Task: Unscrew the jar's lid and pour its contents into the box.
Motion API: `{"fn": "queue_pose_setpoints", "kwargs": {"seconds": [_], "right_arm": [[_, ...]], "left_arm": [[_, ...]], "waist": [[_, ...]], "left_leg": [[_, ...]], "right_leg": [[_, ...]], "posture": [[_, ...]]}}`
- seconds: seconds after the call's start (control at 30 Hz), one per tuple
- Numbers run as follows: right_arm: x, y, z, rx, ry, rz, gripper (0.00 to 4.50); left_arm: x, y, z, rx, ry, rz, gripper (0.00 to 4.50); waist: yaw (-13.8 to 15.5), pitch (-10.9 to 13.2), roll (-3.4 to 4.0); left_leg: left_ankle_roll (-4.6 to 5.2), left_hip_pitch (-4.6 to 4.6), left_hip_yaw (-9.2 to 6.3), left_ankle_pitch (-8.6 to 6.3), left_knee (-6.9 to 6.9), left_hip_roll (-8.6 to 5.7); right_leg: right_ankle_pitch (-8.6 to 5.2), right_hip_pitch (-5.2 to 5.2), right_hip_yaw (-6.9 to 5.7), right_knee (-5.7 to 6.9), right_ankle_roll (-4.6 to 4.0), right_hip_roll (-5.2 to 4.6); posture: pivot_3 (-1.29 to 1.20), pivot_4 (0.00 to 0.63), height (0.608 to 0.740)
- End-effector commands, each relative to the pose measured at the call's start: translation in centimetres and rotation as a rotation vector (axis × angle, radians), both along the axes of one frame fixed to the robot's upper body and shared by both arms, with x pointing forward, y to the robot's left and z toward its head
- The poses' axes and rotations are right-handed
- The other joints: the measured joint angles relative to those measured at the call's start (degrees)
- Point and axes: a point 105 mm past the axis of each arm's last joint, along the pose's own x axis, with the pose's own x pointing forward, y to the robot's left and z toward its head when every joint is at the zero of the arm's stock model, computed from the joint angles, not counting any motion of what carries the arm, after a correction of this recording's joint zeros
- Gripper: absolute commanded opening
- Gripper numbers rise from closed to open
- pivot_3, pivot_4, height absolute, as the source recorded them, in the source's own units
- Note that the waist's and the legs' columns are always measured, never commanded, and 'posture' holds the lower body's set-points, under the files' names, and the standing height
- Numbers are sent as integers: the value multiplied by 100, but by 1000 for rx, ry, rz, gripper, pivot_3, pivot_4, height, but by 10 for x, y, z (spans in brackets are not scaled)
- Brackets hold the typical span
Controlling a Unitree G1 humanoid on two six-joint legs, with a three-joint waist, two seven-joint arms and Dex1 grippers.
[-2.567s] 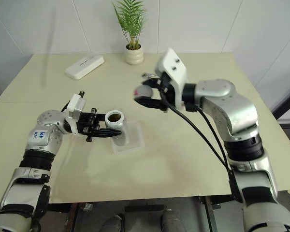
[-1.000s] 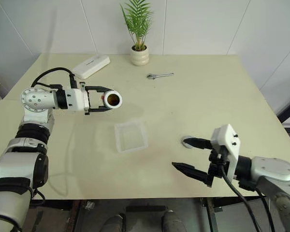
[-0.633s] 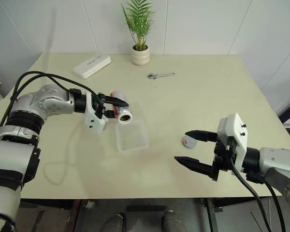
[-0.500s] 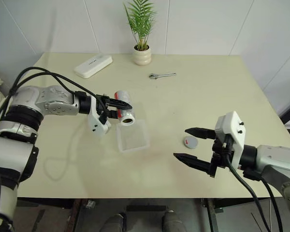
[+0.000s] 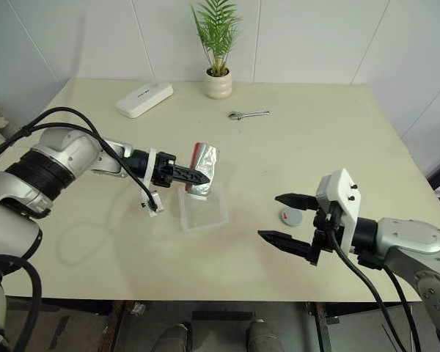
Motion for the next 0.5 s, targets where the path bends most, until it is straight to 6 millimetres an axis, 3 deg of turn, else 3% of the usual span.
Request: {"fn": "queue_pose_setpoints", "kwargs": {"seconds": [0.03,0.27,0.5], "right_arm": [[-2,4,5,7,-38,16,4487],[3,4,6,1,-50,22,4487],[11,4,11,-10,-66,36,4487]], "left_arm": [[-4,-5,20,-28,-97,-68,1958],[-4,-4,40,-126,-256,-97,1958],[0,-2,36,-145,-279,-98,1958]], "waist": [[3,0,0],[-2,0,0],[2,0,0]], "left_leg": [[0,0,0,0,0,0],[-2,3,2,2,2,-1],[-4,4,2,3,6,-2]], "right_leg": [[0,0,0,0,0,0],[0,0,1,7,0,0],[0,0,1,14,0,0]], "posture": [[0,150,740],[0,150,740],[0,150,740]]}}
